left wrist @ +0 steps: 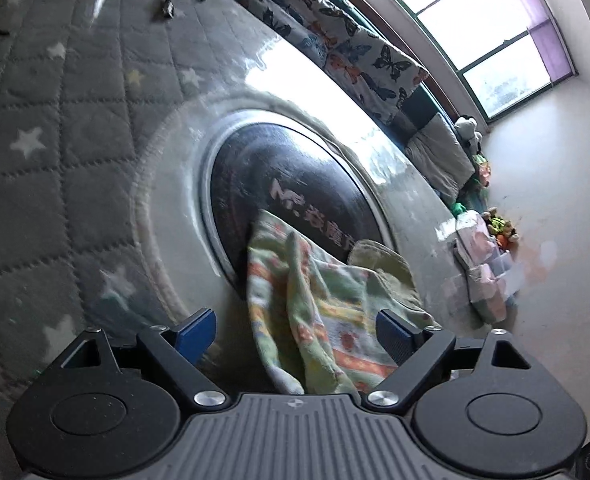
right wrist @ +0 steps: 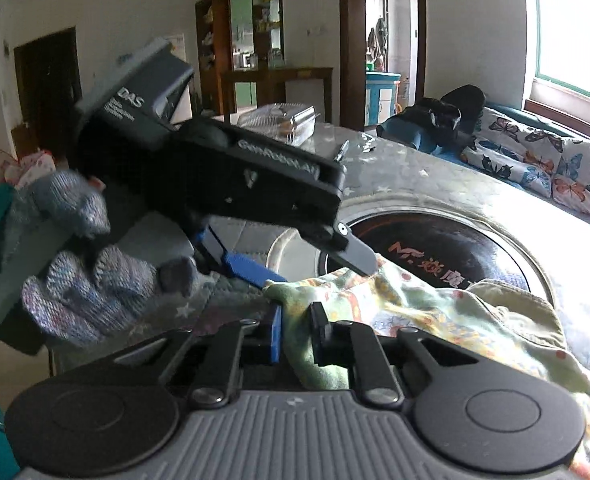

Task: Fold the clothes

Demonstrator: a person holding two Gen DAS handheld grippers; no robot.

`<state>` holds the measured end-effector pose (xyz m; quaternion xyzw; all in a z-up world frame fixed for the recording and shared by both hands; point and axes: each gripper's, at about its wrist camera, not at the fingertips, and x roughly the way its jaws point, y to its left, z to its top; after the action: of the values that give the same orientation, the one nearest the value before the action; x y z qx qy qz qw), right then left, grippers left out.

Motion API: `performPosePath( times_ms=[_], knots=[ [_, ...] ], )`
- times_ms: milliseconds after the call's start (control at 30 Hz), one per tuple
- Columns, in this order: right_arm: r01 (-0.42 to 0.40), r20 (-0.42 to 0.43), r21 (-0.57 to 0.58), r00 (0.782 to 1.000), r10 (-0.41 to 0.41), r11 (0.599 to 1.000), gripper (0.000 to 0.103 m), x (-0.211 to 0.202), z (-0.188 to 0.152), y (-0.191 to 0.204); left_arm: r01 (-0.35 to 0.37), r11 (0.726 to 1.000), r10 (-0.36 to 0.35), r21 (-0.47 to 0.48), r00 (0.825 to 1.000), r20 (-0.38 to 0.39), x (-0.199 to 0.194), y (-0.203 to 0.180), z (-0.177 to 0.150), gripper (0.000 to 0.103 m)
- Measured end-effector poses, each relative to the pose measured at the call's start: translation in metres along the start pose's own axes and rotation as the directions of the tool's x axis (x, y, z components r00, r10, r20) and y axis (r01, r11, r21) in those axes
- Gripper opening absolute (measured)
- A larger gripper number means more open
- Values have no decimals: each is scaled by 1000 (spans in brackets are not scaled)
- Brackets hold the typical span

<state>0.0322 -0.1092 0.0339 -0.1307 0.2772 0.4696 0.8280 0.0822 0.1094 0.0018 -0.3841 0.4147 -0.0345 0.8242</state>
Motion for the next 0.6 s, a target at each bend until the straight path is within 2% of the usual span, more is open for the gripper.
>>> performPosePath(
  times_ms=[200, 267, 367, 467, 600],
  knots=[
    [-18, 16, 27, 1000, 18, 999, 13, -4, -2, -4, 40, 998, -42, -54, 999, -34, 14, -3, 1, 68],
    [-16, 18, 38, 1000, 15, 999, 13, -7, -4, -7, 39, 997, -42, -71, 998, -43, 19, -1, 2, 48],
    [-9, 23, 59, 1000, 8, 998, 13, -12, -7, -11, 35, 995, -41, -98, 997, -59, 25, 5, 2, 24],
    [-3, 28, 80, 1000, 0, 997, 15, -17, -10, -15, 39, 993, -46, -115, 997, -55, 26, 11, 1, 16],
    [6, 34, 107, 999, -10, 994, 23, -23, -14, -21, 39, 993, -45, -111, 998, -52, 26, 12, 1, 14]
  ],
)
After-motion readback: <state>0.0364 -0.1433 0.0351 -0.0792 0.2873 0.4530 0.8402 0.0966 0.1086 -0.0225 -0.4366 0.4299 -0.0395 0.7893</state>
